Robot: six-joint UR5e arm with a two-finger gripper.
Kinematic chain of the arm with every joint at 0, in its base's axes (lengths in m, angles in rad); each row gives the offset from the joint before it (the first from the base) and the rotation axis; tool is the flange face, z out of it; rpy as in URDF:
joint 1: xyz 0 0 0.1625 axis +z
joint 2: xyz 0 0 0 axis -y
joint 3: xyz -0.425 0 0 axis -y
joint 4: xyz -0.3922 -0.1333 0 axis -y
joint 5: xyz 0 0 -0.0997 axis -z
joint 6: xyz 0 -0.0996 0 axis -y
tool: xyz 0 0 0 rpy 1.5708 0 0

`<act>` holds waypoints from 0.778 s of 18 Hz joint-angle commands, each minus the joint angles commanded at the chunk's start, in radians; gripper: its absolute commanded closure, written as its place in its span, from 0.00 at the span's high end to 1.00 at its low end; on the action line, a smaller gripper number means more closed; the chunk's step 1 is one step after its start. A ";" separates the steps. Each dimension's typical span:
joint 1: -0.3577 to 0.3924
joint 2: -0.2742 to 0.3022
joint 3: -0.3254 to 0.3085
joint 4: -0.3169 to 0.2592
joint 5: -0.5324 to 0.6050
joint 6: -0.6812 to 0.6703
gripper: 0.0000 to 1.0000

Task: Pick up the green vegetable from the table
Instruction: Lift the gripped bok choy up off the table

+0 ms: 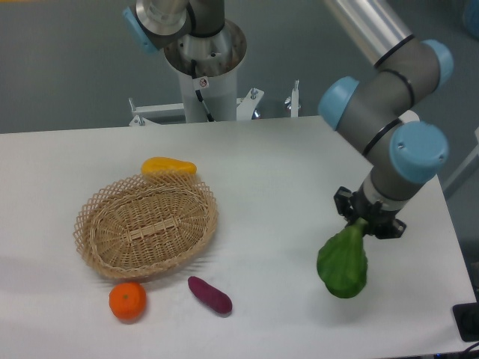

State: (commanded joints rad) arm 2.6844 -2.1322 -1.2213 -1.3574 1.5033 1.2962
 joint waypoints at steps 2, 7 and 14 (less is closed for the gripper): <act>0.002 -0.012 0.037 -0.018 -0.002 0.002 0.16; 0.003 -0.035 0.075 -0.019 0.017 0.005 0.16; 0.008 -0.063 0.103 -0.019 0.046 0.051 0.15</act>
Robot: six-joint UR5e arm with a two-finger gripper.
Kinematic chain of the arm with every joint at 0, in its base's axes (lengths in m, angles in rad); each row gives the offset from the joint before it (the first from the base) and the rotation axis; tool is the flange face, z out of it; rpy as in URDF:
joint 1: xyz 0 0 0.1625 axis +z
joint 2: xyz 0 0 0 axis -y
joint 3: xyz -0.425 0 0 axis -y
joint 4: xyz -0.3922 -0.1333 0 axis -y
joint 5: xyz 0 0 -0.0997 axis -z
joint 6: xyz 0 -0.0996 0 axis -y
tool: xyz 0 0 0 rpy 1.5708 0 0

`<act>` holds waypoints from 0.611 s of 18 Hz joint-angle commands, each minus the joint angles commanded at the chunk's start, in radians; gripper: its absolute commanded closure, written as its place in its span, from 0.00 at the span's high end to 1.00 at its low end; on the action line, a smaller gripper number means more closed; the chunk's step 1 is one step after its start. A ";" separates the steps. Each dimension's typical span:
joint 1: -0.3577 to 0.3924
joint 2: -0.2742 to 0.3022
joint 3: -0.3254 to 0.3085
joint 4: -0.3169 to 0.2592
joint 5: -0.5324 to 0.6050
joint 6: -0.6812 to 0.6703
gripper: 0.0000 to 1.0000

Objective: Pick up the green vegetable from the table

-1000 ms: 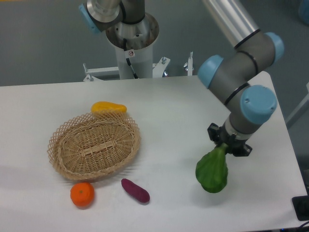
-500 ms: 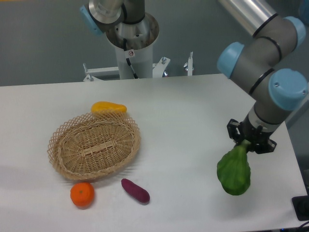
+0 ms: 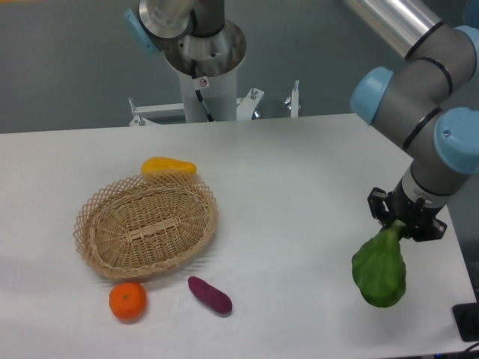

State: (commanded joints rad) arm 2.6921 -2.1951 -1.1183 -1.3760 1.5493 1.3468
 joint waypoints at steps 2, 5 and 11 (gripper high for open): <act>0.000 -0.002 -0.008 0.002 0.002 0.002 0.15; -0.008 0.000 -0.012 0.002 0.018 0.006 0.15; -0.008 0.000 -0.012 0.006 0.018 0.015 0.16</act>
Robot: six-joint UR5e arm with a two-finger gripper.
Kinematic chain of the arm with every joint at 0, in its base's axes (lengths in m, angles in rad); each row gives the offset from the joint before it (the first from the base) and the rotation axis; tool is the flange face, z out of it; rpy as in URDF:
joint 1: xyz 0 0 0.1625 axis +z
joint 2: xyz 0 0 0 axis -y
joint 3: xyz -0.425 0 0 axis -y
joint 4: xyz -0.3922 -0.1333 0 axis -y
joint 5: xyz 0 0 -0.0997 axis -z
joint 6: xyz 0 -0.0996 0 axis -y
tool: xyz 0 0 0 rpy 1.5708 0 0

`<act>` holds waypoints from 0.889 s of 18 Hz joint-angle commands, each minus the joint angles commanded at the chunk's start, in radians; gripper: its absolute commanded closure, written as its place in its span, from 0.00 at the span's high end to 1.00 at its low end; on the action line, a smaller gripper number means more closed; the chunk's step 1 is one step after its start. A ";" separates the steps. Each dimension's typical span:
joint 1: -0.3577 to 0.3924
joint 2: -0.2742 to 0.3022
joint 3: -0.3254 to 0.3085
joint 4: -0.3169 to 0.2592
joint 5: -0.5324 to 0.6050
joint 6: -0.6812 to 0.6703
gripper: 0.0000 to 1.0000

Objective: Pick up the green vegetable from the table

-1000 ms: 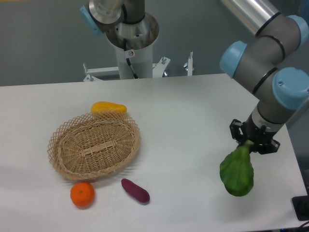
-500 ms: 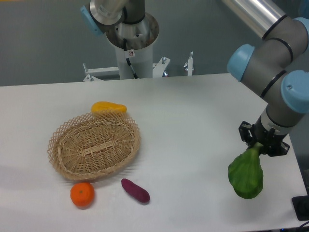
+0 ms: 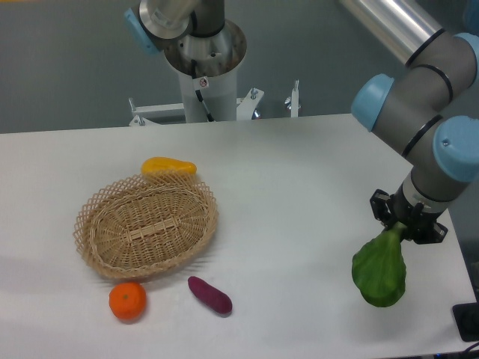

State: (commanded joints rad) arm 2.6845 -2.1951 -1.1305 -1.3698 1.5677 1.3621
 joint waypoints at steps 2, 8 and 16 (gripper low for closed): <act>0.000 -0.002 0.000 0.003 0.002 0.011 0.16; -0.003 -0.002 0.000 0.005 0.011 0.015 0.14; -0.003 -0.002 0.000 0.006 0.011 0.015 0.13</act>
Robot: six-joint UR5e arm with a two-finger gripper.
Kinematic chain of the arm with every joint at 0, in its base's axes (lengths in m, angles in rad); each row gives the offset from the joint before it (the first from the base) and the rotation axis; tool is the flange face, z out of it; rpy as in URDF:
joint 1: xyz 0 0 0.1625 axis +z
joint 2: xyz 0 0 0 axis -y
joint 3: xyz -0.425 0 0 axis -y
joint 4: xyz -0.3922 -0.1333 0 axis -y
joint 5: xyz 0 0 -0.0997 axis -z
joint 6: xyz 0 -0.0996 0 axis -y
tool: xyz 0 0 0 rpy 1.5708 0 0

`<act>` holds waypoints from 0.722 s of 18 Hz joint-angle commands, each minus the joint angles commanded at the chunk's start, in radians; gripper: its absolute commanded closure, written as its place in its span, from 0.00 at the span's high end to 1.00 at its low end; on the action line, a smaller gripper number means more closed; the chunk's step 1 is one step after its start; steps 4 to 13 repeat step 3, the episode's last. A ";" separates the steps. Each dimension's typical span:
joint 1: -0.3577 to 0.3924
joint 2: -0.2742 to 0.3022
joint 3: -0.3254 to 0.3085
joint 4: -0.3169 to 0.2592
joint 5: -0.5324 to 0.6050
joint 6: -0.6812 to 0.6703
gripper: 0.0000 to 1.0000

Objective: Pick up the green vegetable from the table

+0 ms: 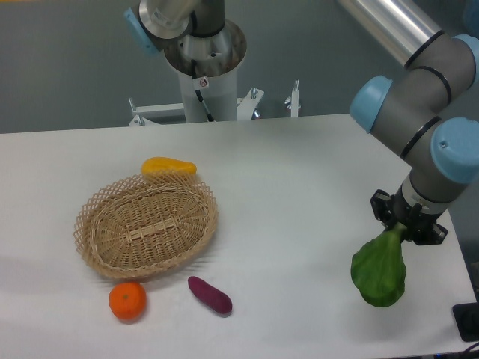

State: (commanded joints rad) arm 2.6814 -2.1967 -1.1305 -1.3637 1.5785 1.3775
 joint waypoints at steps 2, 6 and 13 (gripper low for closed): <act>0.000 0.000 0.000 0.000 0.000 0.000 0.13; 0.000 0.000 0.000 0.000 0.000 0.000 0.13; 0.000 0.000 0.000 0.000 0.000 0.000 0.13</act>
